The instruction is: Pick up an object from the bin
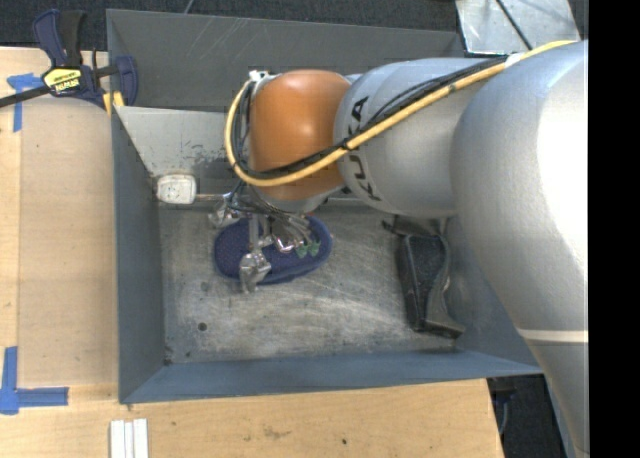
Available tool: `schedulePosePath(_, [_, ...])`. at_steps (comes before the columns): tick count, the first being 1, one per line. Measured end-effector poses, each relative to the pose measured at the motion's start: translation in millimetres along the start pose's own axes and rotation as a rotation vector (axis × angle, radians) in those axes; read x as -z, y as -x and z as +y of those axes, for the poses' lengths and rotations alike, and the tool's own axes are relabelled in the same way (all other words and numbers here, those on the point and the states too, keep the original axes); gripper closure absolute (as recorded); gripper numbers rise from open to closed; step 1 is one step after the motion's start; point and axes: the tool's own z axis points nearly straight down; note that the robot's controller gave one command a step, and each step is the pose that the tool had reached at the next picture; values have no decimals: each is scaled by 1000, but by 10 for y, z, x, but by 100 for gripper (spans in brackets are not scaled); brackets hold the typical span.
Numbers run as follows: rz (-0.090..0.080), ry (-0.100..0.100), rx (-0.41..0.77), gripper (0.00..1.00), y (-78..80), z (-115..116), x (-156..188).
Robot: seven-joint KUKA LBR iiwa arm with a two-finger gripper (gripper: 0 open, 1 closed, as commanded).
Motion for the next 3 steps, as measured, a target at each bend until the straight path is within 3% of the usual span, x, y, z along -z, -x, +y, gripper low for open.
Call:
schedulePosePath(1, [-9, 4, 201, 0, 20, -355, -211])
schedulePosePath(2, [-13, 4, 199, 100, 34, -357, -196])
schedulePosePath(3, [-15, -1, 365, 100, 106, -284, 1110])
